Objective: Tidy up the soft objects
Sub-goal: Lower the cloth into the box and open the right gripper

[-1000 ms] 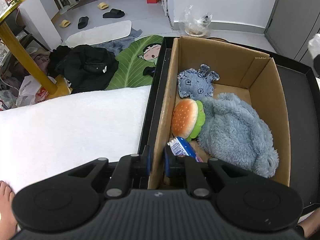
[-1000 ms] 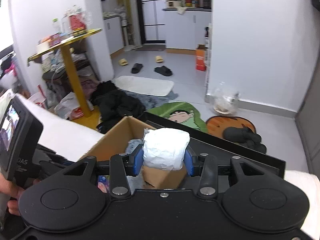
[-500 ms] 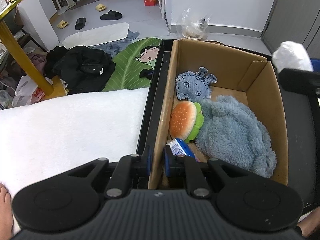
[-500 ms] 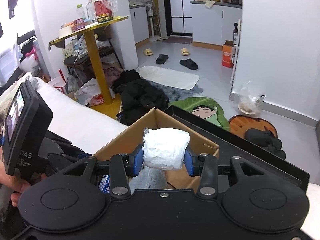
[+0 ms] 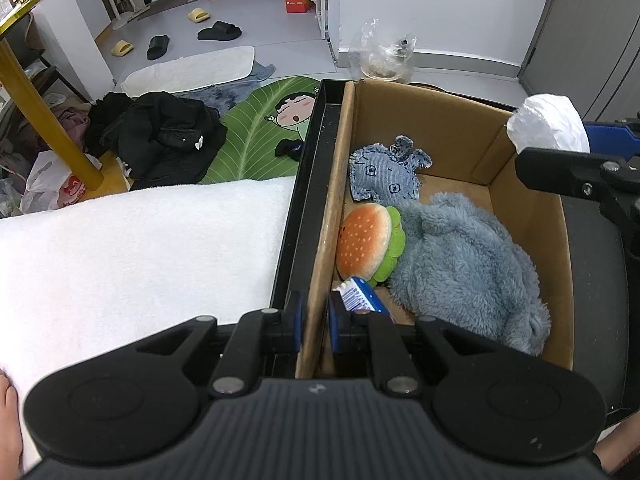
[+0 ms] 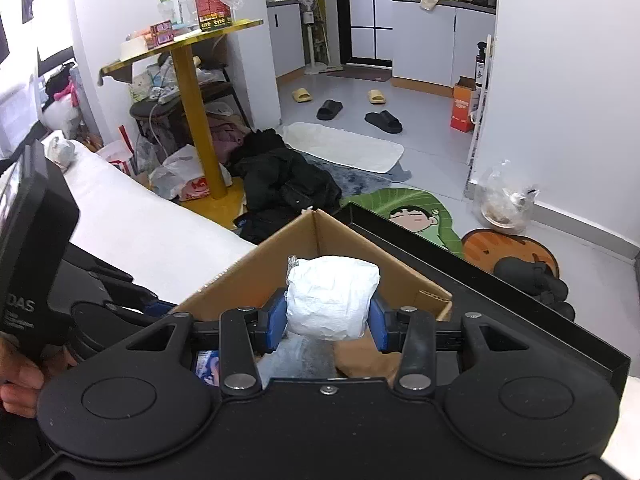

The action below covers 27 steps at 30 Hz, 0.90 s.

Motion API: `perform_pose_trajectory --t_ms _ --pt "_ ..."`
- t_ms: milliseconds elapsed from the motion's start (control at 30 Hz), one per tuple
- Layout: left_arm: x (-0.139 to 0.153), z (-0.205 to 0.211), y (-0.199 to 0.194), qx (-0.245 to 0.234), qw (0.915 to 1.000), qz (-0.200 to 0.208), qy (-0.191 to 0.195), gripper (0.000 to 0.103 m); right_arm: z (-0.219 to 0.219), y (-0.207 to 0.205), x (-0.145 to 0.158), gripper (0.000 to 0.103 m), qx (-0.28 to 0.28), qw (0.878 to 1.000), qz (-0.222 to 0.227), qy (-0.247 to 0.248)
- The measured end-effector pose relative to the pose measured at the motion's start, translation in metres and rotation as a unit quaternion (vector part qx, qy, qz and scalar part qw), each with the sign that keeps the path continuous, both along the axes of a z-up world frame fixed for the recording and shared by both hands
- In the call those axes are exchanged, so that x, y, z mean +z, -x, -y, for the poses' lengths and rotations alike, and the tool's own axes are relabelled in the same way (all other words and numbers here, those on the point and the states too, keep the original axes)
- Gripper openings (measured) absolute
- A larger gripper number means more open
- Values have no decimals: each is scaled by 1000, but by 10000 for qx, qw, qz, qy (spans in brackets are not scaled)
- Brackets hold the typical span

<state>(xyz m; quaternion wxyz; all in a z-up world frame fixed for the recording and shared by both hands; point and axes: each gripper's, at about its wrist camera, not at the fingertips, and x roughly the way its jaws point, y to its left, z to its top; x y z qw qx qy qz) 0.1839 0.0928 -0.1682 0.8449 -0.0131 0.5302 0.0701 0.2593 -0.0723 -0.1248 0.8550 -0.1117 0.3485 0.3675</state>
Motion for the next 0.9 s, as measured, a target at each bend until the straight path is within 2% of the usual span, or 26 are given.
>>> perform_pose_trajectory --t_ms 33,100,167,267,567,900 --pt "0 0 0 2 10000 -3 -4 12 -2 0 -1 45 -31 10000 -17 39" --pt "0 0 0 3 10000 -1 3 12 -2 -1 -2 58 -141 9998 -85 144" --pt "-1 1 0 6 10000 -8 -5 12 -1 0 -3 62 -171 9997 -113 127" --pt "-1 1 0 8 10000 -10 -27 12 0 0 -4 73 -193 9996 -140 140" --pt "2 4 2 8 9999 39 -118 13 5 6 -2 76 -151 9997 -155 127" --pt "11 14 11 -28 9993 163 -337 13 34 6 4 77 -602 9982 -22 65"
